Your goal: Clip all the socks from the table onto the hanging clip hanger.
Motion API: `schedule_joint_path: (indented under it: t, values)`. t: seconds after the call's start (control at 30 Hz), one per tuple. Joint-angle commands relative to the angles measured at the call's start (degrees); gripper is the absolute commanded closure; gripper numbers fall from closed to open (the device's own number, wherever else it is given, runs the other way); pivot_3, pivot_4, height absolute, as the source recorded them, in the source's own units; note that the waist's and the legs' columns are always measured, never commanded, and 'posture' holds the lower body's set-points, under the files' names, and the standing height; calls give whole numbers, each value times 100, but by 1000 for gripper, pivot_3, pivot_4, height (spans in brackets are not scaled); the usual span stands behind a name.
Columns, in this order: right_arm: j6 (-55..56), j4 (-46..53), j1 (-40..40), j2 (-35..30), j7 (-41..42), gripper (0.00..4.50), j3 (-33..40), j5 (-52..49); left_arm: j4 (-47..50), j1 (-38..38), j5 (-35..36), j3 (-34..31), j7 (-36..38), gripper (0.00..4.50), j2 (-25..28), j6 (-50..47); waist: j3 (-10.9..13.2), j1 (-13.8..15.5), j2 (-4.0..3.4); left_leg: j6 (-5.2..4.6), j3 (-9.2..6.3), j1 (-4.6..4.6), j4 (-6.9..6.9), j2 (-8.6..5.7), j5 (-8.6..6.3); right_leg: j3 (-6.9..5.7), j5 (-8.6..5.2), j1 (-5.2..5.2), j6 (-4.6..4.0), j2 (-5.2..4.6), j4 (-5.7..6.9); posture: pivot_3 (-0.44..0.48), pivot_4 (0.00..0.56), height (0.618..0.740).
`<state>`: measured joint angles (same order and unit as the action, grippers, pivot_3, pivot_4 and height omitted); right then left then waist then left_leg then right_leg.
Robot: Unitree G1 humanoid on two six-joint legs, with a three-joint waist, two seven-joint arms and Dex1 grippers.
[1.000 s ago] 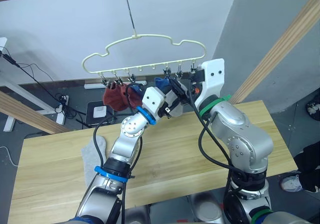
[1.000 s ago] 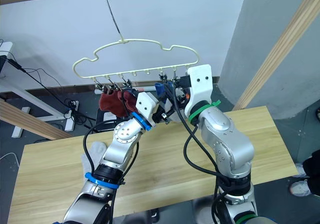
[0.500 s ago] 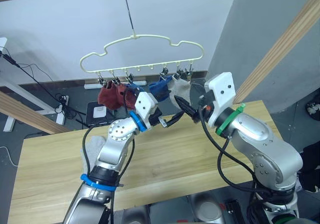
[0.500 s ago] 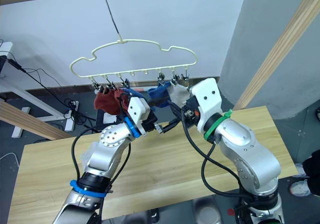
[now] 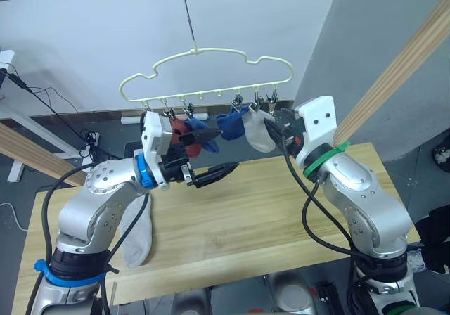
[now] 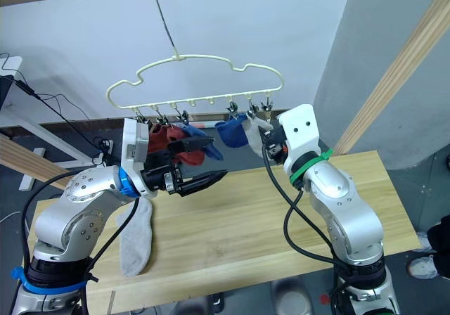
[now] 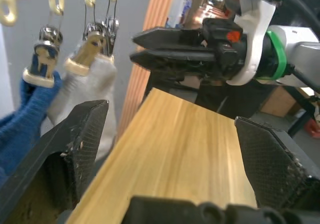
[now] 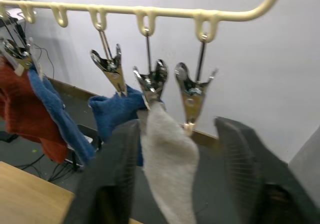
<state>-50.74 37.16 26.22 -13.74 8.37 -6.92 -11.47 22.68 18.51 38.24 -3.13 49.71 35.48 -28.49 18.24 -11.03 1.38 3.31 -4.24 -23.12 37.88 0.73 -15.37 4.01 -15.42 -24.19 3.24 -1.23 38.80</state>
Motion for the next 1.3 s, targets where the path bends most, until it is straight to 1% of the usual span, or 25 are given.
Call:
schedule_joint_path:
  t: [0.03, 0.3, 0.47, 0.63, 0.93, 1.3]
  values:
    - [193, -43, 130, 135, -143, 2288, -28, 147, 268, 156, 62, -48, -2, 0, 76, -44, 0, 0, 0, 0, -1, 0, -1, 0, 0, -1, 0, -1, 0, 0, 1, -257, 289, 737]
    - [554, -649, 394, 348, -253, 2288, -33, 485, 243, 349, 41, -13, 42, 0, 107, -135, 0, -5, 0, 0, 0, 2, -1, 1, 0, 1, 0, -2, -1, 3, 5, -248, 283, 737]
    - [716, -951, 593, 454, -223, 2288, 13, 526, 262, 407, 72, -31, 52, 0, 112, -206, 0, -5, 0, 0, 1, 2, -1, 1, 0, 0, 1, -3, -2, 3, 7, -247, 282, 737]
    - [719, -1036, 703, 548, -200, 2288, 37, 531, 259, 430, 71, -37, 67, 0, 126, -234, 0, -5, 0, 0, -2, 1, -1, 2, 0, 2, 1, -4, -2, 2, 7, -246, 282, 737]
    - [846, -1234, 875, 843, -407, 2288, 93, 673, 227, 478, 22, 20, 114, 0, 101, -216, 0, -6, 0, 0, -3, 2, 1, 1, 0, 1, 2, -4, -3, 2, 11, -246, 282, 737]
    - [392, -1020, 897, 1252, -708, 2288, 362, 585, 176, 498, -2, 97, 171, 0, 71, -192, 0, -8, -1, 0, -6, 2, 1, 2, 0, 2, 2, -4, -3, 1, 12, -262, 282, 737]
